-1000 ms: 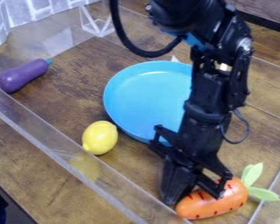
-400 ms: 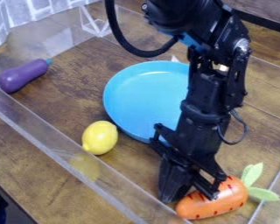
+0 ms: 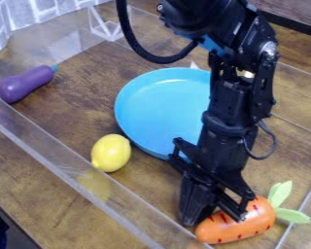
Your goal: Move the carrot to the right side
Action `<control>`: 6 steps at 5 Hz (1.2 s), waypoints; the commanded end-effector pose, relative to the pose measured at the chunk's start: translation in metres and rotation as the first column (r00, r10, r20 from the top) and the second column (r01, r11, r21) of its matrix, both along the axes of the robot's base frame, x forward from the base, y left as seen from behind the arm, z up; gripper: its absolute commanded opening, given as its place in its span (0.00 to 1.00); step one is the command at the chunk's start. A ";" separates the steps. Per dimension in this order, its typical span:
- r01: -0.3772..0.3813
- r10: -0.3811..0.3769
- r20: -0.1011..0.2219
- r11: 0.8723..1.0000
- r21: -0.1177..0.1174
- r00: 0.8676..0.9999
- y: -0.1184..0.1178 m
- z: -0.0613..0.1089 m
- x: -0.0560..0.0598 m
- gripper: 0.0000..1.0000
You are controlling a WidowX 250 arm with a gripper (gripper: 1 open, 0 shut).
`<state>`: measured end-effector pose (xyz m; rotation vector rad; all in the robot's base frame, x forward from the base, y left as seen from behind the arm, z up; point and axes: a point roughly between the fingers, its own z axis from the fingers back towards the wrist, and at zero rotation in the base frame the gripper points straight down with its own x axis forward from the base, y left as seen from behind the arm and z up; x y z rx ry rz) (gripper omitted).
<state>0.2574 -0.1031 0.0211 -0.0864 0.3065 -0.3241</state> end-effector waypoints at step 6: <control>-0.042 0.046 0.069 0.997 -0.059 0.997 -0.004 0.010 0.014 0.00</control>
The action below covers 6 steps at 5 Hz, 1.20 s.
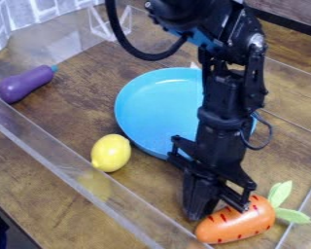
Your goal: Move the carrot to the right side
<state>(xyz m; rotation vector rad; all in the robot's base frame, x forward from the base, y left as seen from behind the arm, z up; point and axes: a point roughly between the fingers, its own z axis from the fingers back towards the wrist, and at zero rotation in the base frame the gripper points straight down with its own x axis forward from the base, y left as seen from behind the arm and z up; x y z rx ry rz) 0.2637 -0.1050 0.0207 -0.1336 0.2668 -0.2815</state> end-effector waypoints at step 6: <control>0.191 -0.191 0.038 0.982 -0.002 0.981 -0.021 0.035 -0.001 0.00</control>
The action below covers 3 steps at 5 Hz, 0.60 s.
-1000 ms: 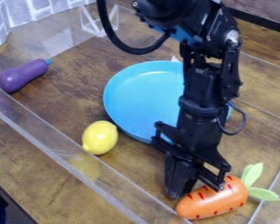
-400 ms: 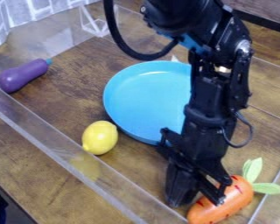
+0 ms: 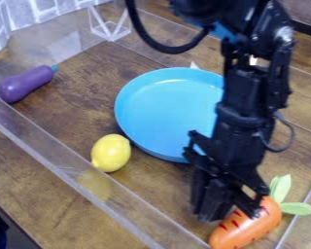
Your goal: Move the carrot to the right side
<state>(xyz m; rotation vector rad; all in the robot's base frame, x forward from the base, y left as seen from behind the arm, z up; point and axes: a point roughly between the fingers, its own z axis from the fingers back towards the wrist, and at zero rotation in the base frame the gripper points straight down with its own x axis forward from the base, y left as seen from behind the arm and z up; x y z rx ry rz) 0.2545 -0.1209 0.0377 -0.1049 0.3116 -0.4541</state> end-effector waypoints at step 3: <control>0.076 -0.075 0.049 0.997 -0.018 0.996 -0.006 0.000 0.013 0.00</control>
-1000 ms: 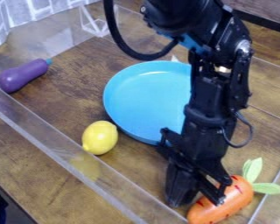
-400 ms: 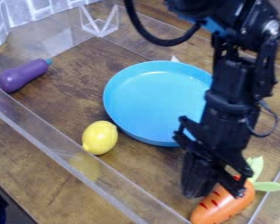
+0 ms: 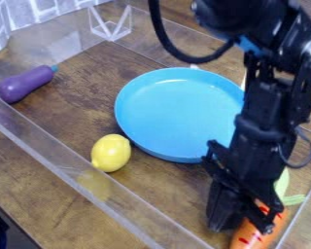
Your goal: Move the carrot to the right side
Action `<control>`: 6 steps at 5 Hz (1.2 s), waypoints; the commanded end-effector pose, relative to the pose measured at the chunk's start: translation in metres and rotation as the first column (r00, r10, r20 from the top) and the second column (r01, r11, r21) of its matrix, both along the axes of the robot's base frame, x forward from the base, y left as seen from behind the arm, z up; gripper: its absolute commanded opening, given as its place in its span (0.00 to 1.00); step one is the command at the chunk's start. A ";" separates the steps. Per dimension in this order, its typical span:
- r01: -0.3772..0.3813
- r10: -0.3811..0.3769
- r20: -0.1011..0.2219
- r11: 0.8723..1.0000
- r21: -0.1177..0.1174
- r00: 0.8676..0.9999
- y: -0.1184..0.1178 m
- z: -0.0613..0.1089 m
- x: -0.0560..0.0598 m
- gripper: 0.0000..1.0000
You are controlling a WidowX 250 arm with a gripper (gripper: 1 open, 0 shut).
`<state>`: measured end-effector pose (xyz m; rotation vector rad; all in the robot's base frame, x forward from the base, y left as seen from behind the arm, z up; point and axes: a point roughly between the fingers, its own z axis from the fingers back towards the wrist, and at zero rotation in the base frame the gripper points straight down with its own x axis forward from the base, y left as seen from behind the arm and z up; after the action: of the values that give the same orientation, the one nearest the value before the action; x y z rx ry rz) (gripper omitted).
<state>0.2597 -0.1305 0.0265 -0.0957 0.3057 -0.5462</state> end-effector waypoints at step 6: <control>-0.118 0.119 0.027 0.993 -0.005 0.993 -0.036 0.009 0.002 1.00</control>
<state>0.2569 -0.1601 0.0241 -0.0988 0.3101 -0.4153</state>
